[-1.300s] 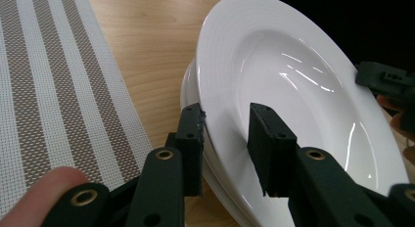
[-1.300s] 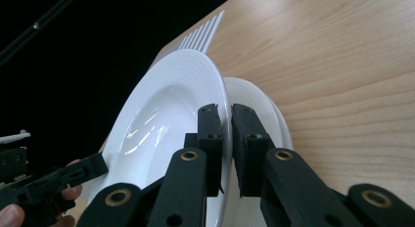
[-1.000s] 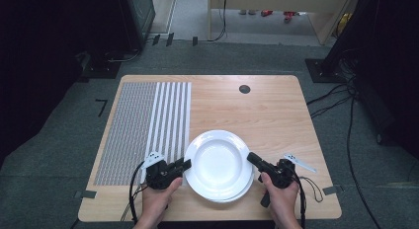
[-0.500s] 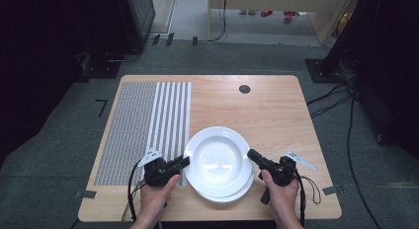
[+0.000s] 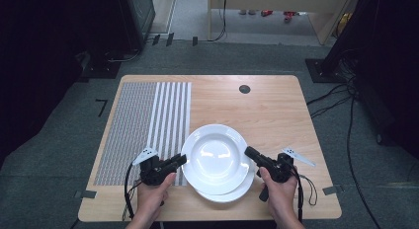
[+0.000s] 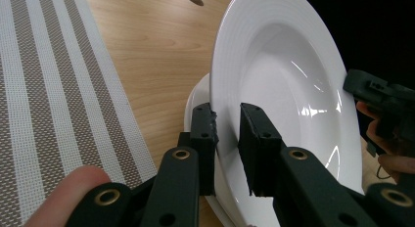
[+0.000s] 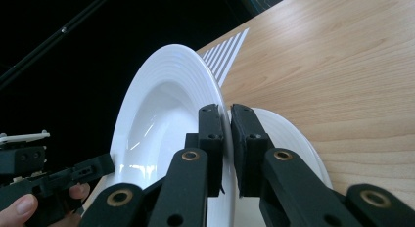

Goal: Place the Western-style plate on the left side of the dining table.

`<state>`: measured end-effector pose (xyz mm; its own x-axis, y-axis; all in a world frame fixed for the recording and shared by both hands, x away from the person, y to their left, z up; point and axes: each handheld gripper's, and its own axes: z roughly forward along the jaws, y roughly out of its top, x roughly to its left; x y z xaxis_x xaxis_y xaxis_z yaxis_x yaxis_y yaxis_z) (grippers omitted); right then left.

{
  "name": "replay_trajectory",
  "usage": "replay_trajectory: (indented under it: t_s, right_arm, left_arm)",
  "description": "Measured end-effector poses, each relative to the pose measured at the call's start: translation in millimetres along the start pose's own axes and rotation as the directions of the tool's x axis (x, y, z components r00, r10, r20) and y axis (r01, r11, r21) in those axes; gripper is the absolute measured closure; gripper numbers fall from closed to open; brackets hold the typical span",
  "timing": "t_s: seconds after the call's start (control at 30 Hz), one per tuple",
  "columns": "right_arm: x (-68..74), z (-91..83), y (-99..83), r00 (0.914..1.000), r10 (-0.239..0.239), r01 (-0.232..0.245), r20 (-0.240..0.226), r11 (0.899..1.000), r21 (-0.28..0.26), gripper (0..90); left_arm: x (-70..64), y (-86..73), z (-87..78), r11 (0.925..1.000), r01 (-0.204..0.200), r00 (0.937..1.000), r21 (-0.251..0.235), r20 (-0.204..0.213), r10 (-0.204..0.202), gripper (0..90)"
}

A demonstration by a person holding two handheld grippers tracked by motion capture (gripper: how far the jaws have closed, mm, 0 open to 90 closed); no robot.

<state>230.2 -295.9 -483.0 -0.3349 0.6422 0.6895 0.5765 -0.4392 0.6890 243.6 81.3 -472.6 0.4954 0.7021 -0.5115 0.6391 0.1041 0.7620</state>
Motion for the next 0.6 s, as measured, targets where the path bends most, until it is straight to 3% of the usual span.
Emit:
replay_trajectory:
  t_s: [0.6]
  right_arm:
    - [12.3,17.4,6.6,0.9998,0.009,-0.009,-0.016,1.000,0.028,84.0]
  left_arm:
    - [11.1,10.7,-13.5,0.9993,0.036,0.9993,-0.013,-0.010,-0.036,80.0]
